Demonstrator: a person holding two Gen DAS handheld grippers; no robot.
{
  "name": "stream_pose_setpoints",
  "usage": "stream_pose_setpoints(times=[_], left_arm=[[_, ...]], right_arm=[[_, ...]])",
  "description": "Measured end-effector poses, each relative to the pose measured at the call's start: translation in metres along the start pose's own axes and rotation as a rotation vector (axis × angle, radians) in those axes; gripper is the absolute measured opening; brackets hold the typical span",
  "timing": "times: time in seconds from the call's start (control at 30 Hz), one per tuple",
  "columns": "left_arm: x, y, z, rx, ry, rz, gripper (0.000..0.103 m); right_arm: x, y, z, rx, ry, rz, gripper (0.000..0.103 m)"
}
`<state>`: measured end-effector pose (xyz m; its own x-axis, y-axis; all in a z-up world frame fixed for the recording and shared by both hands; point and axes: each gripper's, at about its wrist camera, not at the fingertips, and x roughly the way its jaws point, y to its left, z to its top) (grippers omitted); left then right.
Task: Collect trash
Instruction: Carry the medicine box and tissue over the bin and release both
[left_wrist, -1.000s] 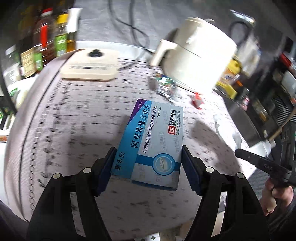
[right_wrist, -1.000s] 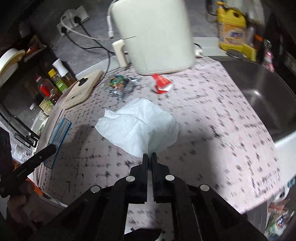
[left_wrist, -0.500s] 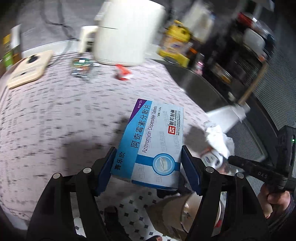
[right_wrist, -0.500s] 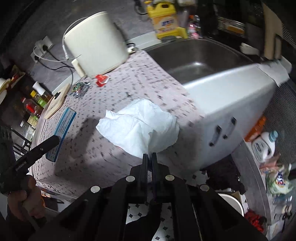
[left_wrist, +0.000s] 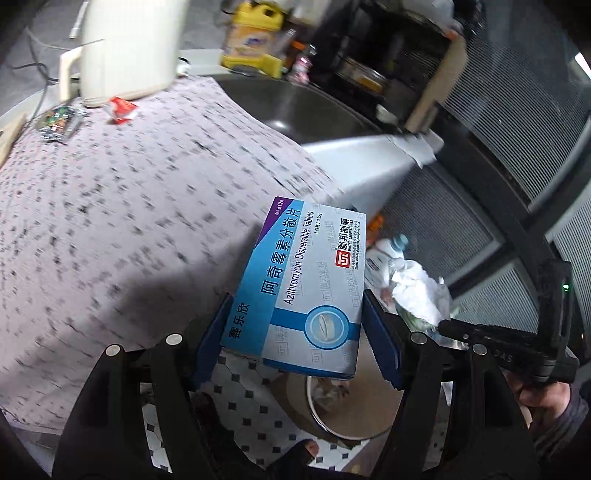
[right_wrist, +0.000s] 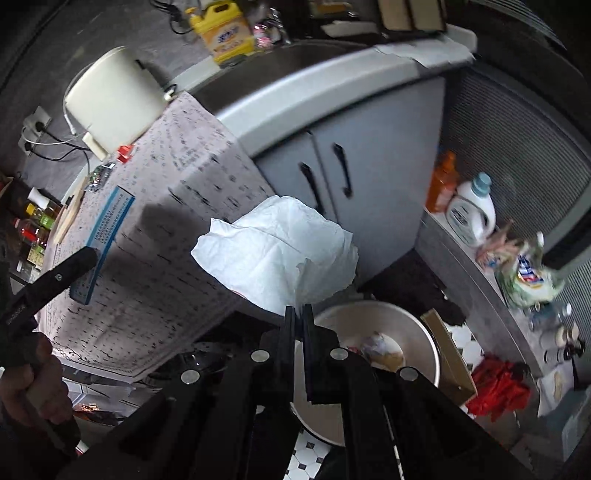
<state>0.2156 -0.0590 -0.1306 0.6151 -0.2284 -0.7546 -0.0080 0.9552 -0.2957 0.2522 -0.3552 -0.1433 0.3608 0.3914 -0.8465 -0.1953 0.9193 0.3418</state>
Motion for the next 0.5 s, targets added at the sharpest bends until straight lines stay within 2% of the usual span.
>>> stream_pose_setpoints(times=[0.2,0.5], left_arm=[[0.019,-0.026,-0.030,0.010,0.057,-0.022,0.069],[0.036,-0.040,-0.071,0.003,0.116,-0.029,0.069]], right_arm=[[0.012,-0.037,-0.041,0.041,0.079,-0.038,0.005],[0.044,-0.065,-0.089,0.050,0.188,-0.077,0.006]])
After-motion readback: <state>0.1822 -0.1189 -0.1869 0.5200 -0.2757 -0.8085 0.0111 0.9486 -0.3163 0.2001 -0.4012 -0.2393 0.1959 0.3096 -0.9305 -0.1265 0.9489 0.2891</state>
